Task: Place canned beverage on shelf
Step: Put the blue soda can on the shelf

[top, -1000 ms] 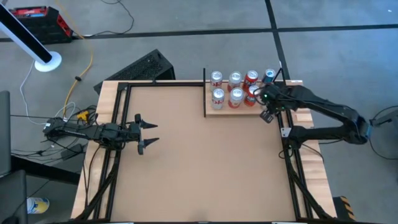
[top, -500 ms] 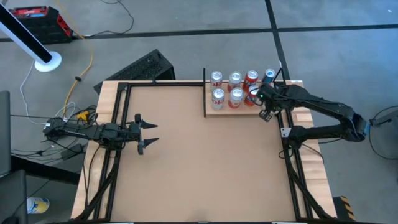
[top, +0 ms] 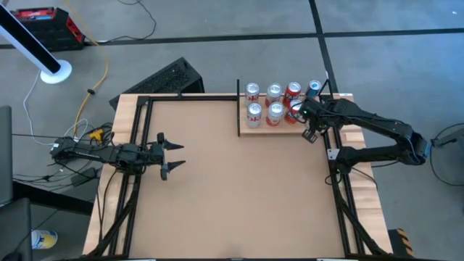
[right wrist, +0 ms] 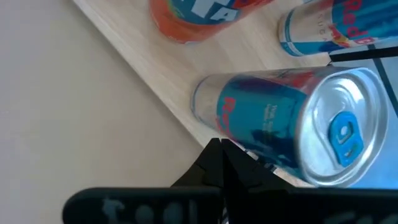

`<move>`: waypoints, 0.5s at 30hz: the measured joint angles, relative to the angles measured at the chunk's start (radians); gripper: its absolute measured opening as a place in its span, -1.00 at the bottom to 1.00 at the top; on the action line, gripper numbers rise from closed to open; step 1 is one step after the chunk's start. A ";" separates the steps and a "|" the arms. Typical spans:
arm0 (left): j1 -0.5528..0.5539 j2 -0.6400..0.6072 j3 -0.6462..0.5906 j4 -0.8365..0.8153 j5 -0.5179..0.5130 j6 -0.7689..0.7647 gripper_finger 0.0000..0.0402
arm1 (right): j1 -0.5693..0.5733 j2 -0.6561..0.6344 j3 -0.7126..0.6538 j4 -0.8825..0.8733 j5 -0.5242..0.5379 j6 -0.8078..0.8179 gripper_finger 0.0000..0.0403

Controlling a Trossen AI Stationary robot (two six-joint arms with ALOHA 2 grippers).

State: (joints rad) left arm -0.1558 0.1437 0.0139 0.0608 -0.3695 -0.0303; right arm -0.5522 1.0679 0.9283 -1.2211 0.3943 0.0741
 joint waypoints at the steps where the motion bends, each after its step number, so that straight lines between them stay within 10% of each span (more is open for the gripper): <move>1: 0.000 0.000 0.000 0.000 0.000 0.000 0.41 | 0.000 0.000 0.000 -0.001 -0.001 0.002 -0.91; 15: 0.000 0.000 0.000 0.000 0.000 0.000 0.41 | 0.055 0.001 -0.108 0.050 0.016 0.075 -0.91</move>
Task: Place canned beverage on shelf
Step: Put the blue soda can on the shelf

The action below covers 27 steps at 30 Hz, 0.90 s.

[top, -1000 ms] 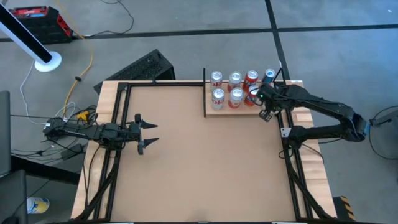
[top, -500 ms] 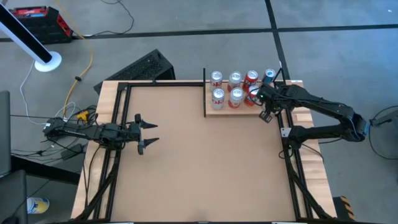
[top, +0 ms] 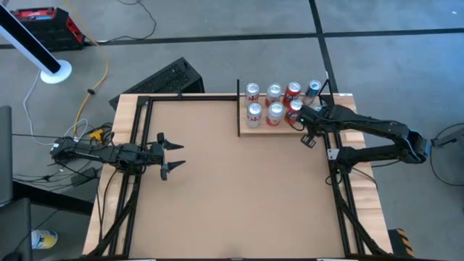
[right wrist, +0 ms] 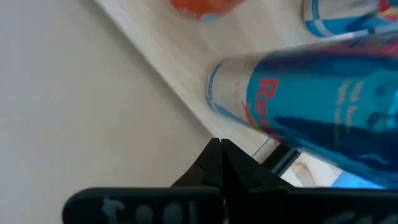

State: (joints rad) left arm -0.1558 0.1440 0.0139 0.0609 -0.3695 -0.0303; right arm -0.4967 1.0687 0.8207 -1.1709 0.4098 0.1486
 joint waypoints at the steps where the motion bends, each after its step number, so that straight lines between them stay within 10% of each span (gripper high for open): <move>1: 0.000 0.000 0.000 0.000 0.000 0.000 0.41 | 0.010 0.000 0.000 0.004 0.014 0.010 -0.91; 27: 0.000 0.000 0.000 0.000 0.000 0.000 0.41 | -0.015 0.000 0.000 0.034 0.151 0.001 -0.91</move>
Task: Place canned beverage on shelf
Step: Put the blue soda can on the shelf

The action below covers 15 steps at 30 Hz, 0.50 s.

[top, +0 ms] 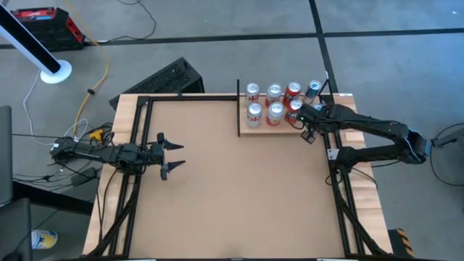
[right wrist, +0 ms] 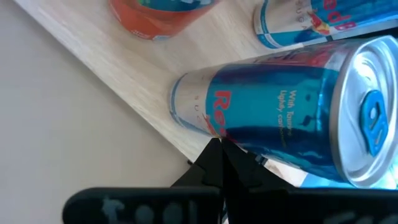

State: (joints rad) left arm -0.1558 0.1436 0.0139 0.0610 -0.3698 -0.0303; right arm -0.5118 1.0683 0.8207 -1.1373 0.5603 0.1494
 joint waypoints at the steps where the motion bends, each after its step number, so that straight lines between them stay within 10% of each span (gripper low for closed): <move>1: 0.000 0.000 0.000 0.000 0.000 0.000 0.41 | -0.003 0.000 0.000 0.001 0.002 -0.001 -0.91; 15: 0.000 0.000 0.000 0.000 0.000 0.000 0.41 | -0.008 0.000 -0.021 0.031 -0.037 -0.037 -0.91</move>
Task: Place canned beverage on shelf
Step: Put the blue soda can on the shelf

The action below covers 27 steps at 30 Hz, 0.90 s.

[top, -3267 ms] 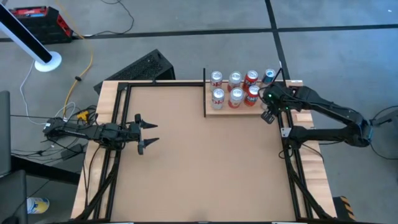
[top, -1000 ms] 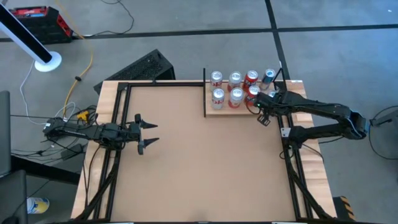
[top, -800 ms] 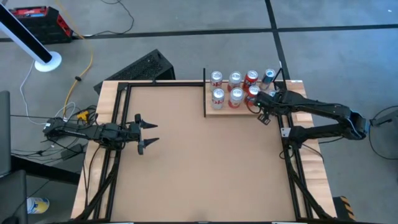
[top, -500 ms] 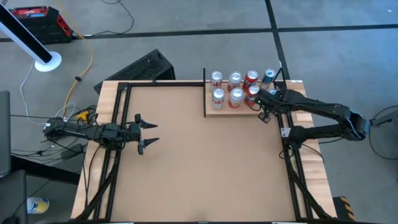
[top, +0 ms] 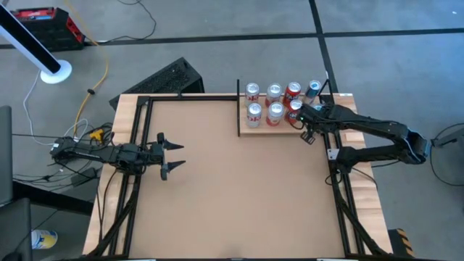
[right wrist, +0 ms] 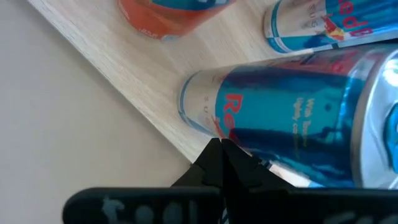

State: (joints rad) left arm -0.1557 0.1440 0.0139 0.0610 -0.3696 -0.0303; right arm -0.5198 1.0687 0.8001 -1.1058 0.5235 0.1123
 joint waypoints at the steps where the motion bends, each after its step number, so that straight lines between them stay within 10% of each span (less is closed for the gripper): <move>1: 0.000 0.000 0.000 0.000 0.000 0.000 0.41 | 0.000 0.000 0.000 -0.001 0.003 0.001 -0.91; 27: 0.000 0.000 0.000 0.000 0.000 0.000 0.41 | 0.000 0.000 0.000 0.000 0.029 0.011 -0.91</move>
State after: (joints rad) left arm -0.1555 0.1437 0.0139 0.0608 -0.3695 -0.0303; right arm -0.5198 1.0687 0.7998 -1.1061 0.5530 0.1229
